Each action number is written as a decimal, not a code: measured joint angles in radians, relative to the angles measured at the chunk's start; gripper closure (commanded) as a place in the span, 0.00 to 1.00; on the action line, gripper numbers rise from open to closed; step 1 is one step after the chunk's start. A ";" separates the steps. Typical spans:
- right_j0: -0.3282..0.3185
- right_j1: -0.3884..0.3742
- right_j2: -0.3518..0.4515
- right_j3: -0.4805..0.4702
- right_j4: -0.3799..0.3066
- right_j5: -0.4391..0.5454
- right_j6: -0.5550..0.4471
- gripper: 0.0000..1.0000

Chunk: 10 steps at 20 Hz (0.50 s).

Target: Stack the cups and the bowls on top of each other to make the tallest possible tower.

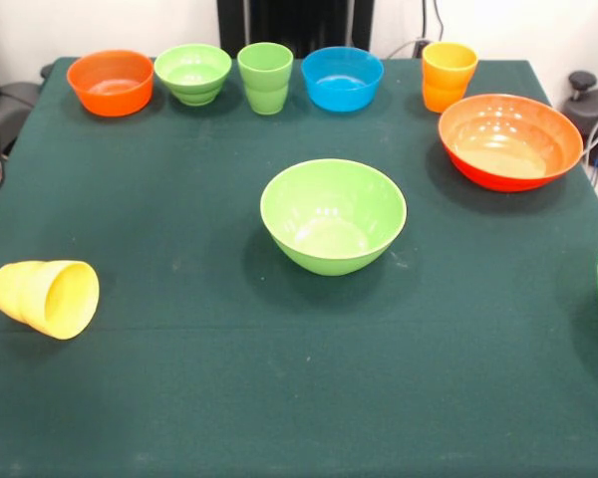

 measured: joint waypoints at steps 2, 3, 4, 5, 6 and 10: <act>0.001 0.004 0.000 -0.001 0.000 0.000 0.000 1.00; 0.001 0.007 0.000 -0.002 0.001 0.000 0.000 1.00; 0.002 0.010 0.000 -0.004 0.001 0.000 0.000 1.00; 0.002 0.013 0.000 -0.007 0.001 0.000 0.000 1.00; 0.003 0.017 0.000 -0.009 0.002 0.000 0.000 1.00; 0.012 0.034 0.000 -0.015 0.011 0.000 0.000 1.00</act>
